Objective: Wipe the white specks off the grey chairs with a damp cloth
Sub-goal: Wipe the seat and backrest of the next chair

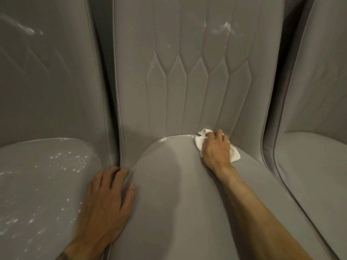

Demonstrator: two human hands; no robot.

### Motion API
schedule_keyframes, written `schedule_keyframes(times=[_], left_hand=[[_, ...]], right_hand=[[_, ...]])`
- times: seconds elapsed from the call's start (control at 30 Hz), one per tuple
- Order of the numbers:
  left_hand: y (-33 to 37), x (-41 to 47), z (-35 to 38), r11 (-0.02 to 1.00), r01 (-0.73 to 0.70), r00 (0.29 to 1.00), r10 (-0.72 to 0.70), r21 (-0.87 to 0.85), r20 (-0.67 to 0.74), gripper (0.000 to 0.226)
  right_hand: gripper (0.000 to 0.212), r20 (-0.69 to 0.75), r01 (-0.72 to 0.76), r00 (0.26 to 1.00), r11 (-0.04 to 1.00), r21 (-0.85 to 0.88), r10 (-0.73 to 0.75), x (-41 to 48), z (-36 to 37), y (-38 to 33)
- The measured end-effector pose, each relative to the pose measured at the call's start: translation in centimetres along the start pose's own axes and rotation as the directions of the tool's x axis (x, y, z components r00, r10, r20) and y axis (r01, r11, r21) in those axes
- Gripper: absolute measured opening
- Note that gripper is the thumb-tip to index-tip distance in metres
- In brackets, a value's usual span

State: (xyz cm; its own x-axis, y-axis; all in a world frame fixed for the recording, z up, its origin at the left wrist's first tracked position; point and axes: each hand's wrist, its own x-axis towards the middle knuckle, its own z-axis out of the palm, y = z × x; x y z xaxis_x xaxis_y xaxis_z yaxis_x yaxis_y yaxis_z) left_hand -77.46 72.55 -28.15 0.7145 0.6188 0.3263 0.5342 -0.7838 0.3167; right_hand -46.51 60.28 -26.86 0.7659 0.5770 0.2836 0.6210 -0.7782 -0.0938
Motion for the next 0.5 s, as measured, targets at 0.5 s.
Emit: schedule_keyframes(times=[0.5], left_hand=[[-0.4,0.0,0.1,1.0,0.018,0.999,-0.019,0.013,0.034,0.046]], right_hand=[[0.036,0.084,0.155,0.982,0.974,0.162,-0.17,-0.1,0.9,-6.1]])
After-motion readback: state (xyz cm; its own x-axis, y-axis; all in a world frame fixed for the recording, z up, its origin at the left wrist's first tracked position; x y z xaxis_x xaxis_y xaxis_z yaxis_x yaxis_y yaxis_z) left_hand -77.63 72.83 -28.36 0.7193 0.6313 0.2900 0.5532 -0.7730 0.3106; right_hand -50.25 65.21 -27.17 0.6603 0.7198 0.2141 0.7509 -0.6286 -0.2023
